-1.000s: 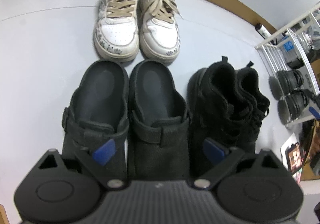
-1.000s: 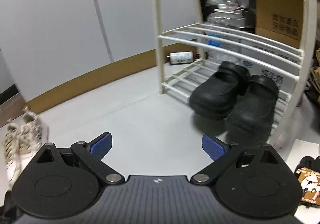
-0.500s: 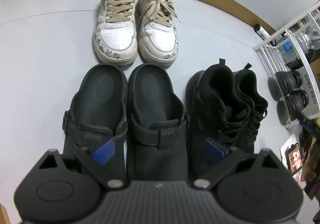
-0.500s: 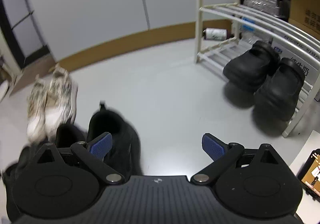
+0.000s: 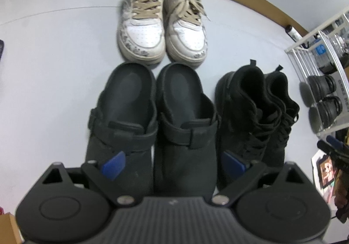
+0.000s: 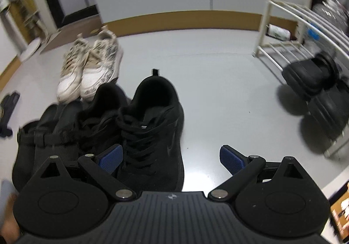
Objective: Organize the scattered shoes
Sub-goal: 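Move the right tool to the black sneakers and lower into them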
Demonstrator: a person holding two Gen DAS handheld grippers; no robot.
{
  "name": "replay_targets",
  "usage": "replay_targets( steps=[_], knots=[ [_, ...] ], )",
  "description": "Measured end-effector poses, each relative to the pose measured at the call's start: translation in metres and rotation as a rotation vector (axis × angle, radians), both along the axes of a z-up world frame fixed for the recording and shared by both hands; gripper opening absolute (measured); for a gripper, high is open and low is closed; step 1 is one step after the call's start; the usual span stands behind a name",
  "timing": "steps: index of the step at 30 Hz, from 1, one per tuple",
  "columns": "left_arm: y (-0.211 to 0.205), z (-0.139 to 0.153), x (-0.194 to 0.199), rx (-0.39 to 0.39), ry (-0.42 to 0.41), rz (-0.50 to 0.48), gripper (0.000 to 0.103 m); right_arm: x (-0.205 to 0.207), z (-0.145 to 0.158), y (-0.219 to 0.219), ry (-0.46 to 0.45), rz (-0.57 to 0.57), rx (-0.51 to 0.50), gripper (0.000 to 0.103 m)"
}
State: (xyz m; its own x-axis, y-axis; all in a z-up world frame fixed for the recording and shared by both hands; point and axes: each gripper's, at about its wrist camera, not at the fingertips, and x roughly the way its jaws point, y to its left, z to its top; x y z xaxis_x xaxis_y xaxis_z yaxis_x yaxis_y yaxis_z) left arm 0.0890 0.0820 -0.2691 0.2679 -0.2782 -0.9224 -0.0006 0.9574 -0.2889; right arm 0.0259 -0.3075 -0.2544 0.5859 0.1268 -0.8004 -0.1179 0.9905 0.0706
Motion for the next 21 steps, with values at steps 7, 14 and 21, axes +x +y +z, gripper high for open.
replay_targets(
  steps=[7, 14, 21],
  knots=[
    [0.01, -0.003, -0.001, -0.015, 0.007, 0.016, 0.097, -0.002, -0.004, 0.026, 0.075, 0.144, 0.028, 0.094],
    [0.018, -0.003, 0.001, -0.017, -0.009, 0.036, 0.097, -0.004, -0.009, 0.044, 0.132, 0.239, 0.062, 0.094],
    [0.017, -0.006, 0.002, -0.022, 0.0, 0.027, 0.097, 0.001, -0.006, 0.057, 0.098, 0.262, 0.09, 0.094]
  ],
)
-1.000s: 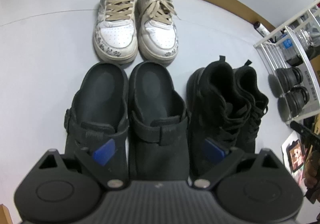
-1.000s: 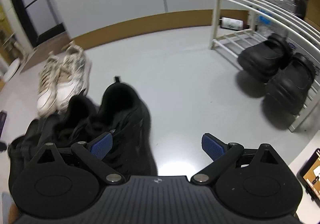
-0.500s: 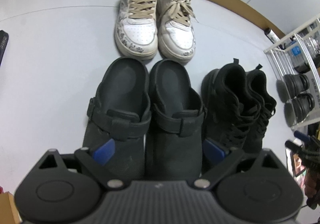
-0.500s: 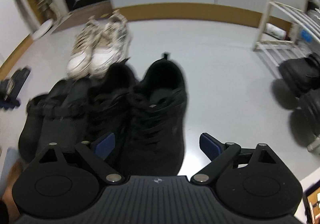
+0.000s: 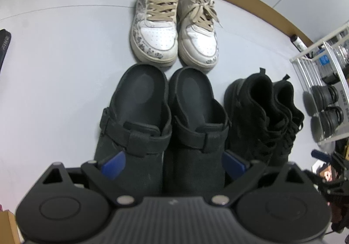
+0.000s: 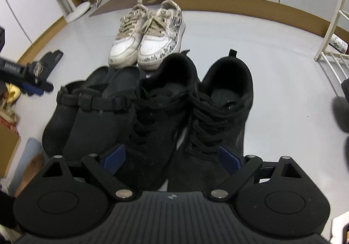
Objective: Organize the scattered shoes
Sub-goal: 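Move the right tool to the black sneakers and lower into them, then close the right tool inside the black sneakers and lift them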
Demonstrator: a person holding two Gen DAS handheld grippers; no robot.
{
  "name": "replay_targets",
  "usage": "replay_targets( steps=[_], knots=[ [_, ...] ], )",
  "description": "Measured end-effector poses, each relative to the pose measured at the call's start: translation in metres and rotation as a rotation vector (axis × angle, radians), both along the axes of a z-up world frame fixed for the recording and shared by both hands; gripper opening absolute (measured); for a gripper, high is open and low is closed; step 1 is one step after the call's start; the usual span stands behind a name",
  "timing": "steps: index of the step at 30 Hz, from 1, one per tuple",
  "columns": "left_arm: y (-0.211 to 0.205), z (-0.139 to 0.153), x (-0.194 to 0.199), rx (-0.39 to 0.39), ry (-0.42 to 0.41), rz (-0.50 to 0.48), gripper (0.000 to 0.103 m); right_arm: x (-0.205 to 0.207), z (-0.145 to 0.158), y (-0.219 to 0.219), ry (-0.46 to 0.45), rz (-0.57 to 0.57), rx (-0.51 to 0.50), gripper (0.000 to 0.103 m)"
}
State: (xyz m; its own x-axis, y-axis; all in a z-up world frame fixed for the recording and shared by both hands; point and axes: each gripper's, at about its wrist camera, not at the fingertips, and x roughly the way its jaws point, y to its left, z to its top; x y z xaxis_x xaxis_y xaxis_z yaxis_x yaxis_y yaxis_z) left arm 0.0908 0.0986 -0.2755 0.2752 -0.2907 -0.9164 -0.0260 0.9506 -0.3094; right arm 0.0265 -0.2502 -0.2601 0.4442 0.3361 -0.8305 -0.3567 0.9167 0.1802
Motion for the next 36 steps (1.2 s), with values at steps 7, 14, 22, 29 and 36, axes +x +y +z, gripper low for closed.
replay_targets(
  steps=[7, 14, 22, 29, 36],
  knots=[
    [-0.001, 0.0, 0.002, -0.009, -0.006, -0.007, 0.097, 0.008, 0.003, 0.016, -0.076, -0.028, -0.009, 0.094],
    [0.003, -0.001, 0.0, -0.012, 0.0, -0.002, 0.097, 0.027, -0.005, 0.035, -0.188, -0.143, -0.022, 0.086],
    [0.004, -0.002, 0.0, -0.019, 0.003, -0.004, 0.097, 0.055, -0.022, 0.045, -0.236, -0.259, -0.075, 0.074],
    [0.006, -0.003, 0.0, -0.033, 0.007, 0.001, 0.097, 0.07, -0.034, 0.042, -0.204, -0.286, -0.094, 0.045],
    [0.006, -0.005, -0.001, -0.035, 0.017, 0.002, 0.097, 0.069, -0.038, 0.046, -0.189, -0.288, -0.111, 0.043]
  ],
)
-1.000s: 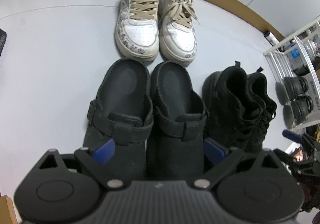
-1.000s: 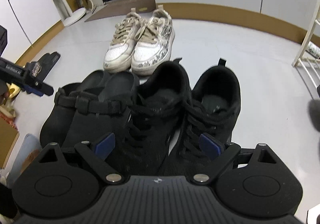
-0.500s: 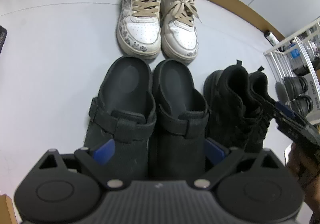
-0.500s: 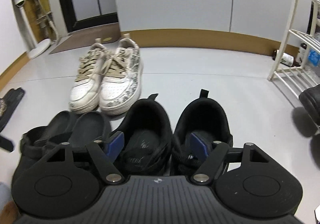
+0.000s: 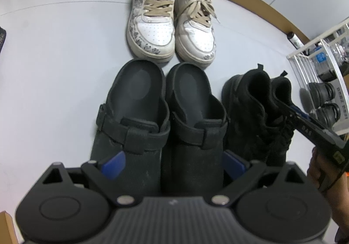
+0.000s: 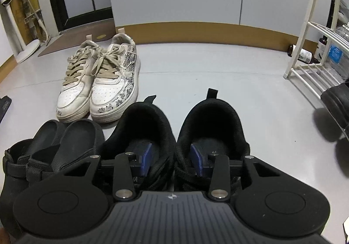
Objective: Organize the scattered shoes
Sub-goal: 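Close the right tool inside the black sneakers and lift them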
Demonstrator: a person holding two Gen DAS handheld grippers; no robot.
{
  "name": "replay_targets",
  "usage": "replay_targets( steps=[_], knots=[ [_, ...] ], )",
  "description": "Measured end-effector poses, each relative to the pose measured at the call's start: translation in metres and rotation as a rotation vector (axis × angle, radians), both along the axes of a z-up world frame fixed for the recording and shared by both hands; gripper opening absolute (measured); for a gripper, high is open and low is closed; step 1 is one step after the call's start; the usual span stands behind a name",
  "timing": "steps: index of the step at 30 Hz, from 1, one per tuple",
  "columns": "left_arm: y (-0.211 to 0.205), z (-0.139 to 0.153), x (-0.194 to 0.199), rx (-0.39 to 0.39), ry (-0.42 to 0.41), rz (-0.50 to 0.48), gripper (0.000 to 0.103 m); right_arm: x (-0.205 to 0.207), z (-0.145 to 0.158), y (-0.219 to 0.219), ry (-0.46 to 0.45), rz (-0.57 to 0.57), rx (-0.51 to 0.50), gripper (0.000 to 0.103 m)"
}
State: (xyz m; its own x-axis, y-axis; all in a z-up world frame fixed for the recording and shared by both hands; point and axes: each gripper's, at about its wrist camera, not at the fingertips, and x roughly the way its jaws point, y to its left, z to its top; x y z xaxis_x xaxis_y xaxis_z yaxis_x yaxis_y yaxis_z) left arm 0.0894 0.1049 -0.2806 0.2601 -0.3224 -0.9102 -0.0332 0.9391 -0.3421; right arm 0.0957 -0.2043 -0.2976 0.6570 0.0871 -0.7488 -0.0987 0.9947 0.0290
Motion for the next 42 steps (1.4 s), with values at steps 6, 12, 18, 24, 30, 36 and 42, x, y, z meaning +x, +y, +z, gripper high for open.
replay_targets(
  steps=[6, 12, 18, 24, 30, 36, 42],
  knots=[
    [-0.003, -0.001, 0.0, 0.006, 0.005, -0.014, 0.097, 0.006, -0.011, 0.002, 0.017, -0.002, -0.013, 0.044],
    [-0.008, -0.004, 0.0, 0.012, 0.012, -0.025, 0.097, 0.009, -0.025, 0.0, 0.045, -0.023, 0.003, 0.045],
    [-0.016, -0.005, 0.001, 0.019, 0.02, -0.034, 0.097, 0.002, -0.026, 0.002, 0.04, -0.02, -0.01, 0.045],
    [-0.02, -0.006, 0.001, 0.001, 0.015, -0.048, 0.097, -0.003, -0.026, 0.004, 0.038, -0.011, -0.027, 0.05],
    [-0.008, -0.011, 0.0, 0.007, 0.032, -0.015, 0.097, -0.007, -0.027, 0.009, 0.072, -0.011, -0.024, 0.058],
    [-0.006, -0.009, -0.001, 0.003, 0.029, -0.015, 0.097, 0.001, -0.029, 0.006, 0.068, -0.044, -0.012, 0.057],
    [-0.007, -0.009, -0.001, 0.002, 0.027, -0.014, 0.097, -0.001, -0.04, 0.011, 0.039, -0.015, -0.053, 0.052]
  ],
)
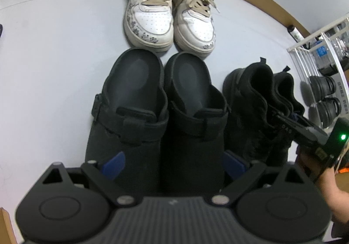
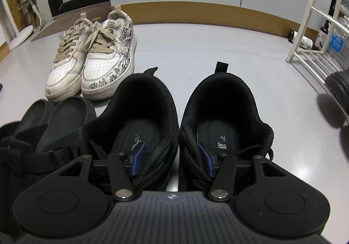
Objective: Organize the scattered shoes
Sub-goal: 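Close the right tool inside the black sneakers and lift them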
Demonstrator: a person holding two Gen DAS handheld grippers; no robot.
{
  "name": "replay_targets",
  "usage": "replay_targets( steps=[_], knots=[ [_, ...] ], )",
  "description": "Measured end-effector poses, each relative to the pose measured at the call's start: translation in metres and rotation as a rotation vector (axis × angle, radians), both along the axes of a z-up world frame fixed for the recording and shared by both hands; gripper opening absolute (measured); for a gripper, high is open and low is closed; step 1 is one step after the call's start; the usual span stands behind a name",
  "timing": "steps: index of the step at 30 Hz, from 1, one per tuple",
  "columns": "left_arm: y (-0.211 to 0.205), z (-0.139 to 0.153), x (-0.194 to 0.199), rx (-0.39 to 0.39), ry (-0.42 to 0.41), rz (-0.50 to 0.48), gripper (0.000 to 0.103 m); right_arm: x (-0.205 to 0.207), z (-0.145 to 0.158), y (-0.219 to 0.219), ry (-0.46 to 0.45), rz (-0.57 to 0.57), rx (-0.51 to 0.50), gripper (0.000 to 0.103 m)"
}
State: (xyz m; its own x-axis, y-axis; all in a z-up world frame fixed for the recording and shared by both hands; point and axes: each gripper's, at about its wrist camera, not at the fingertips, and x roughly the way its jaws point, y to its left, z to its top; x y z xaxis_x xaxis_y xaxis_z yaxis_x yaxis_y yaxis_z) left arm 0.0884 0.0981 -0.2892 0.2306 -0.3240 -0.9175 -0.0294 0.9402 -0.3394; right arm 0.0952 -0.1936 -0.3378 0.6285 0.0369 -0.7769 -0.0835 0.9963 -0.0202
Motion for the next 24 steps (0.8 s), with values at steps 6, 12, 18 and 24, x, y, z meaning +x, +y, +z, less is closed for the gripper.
replay_targets(
  steps=[6, 12, 18, 24],
  knots=[
    [-0.003, -0.001, 0.0, 0.002, 0.004, -0.006, 0.097, -0.005, -0.003, -0.002, -0.042, -0.015, 0.004, 0.046],
    [-0.004, 0.0, 0.001, -0.001, -0.002, -0.004, 0.097, 0.001, -0.008, -0.001, -0.029, -0.064, -0.04, 0.039],
    [-0.002, 0.001, 0.001, -0.003, -0.006, 0.003, 0.097, 0.003, -0.009, 0.002, -0.006, -0.042, -0.071, 0.037],
    [-0.001, 0.002, 0.002, -0.007, -0.013, 0.007, 0.097, 0.004, -0.006, 0.01, 0.051, -0.016, -0.124, 0.039]
  ],
)
